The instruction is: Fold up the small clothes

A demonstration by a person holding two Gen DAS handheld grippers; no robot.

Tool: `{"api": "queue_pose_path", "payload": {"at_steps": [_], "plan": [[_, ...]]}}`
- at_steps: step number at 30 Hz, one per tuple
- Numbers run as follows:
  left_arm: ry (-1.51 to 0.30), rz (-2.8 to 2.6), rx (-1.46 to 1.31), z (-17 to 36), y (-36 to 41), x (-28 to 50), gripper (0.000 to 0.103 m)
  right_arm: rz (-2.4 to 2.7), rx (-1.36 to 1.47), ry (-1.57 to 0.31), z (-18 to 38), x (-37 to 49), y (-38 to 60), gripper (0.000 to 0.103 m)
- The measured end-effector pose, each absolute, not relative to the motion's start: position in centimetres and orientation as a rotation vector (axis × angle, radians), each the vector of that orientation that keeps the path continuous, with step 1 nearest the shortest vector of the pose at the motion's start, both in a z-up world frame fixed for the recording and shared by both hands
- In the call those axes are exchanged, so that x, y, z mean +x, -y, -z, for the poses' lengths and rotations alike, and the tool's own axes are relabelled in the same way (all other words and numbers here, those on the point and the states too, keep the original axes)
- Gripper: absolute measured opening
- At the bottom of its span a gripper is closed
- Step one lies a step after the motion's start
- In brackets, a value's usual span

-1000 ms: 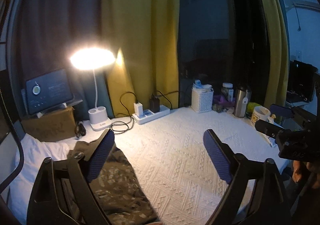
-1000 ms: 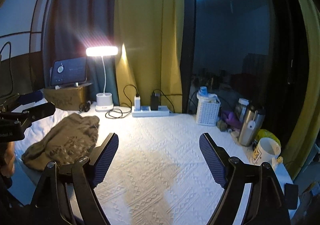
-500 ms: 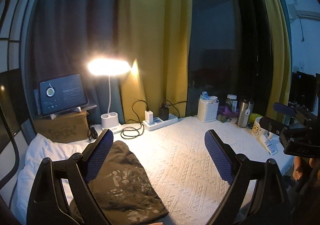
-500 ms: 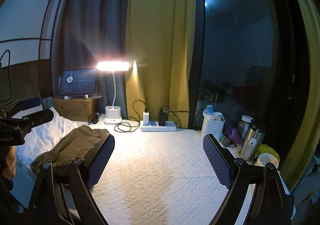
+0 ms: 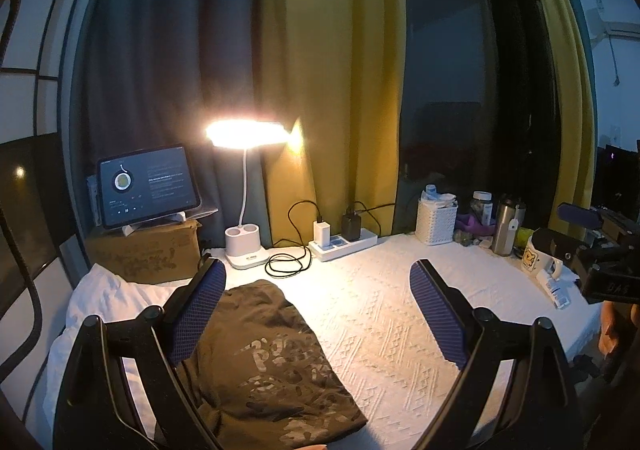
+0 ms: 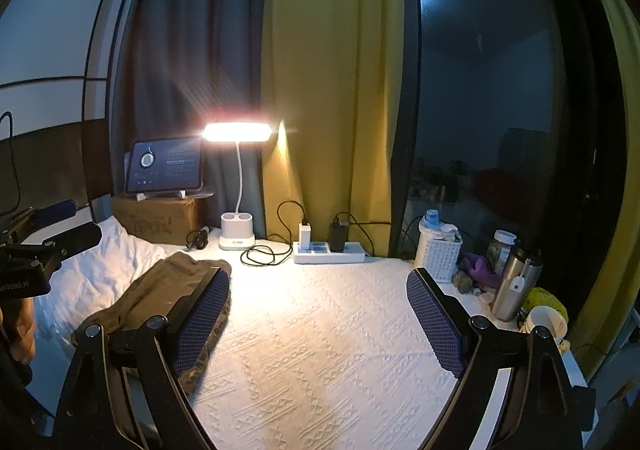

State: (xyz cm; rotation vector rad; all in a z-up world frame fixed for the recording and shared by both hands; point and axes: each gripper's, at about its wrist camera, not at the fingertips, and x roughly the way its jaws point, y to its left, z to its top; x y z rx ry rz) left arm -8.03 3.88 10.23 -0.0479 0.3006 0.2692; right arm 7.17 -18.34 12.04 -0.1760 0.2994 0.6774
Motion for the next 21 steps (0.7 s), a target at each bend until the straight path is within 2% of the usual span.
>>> {"api": "queue_pose_path", "payload": {"at_steps": [21], "plan": [[-0.331, -0.277, -0.057, -9.66, -3.83, -7.57, 0.093, -0.664, -0.177, -0.332, -10.94, 8.07, 18.41, 0.092]]}}
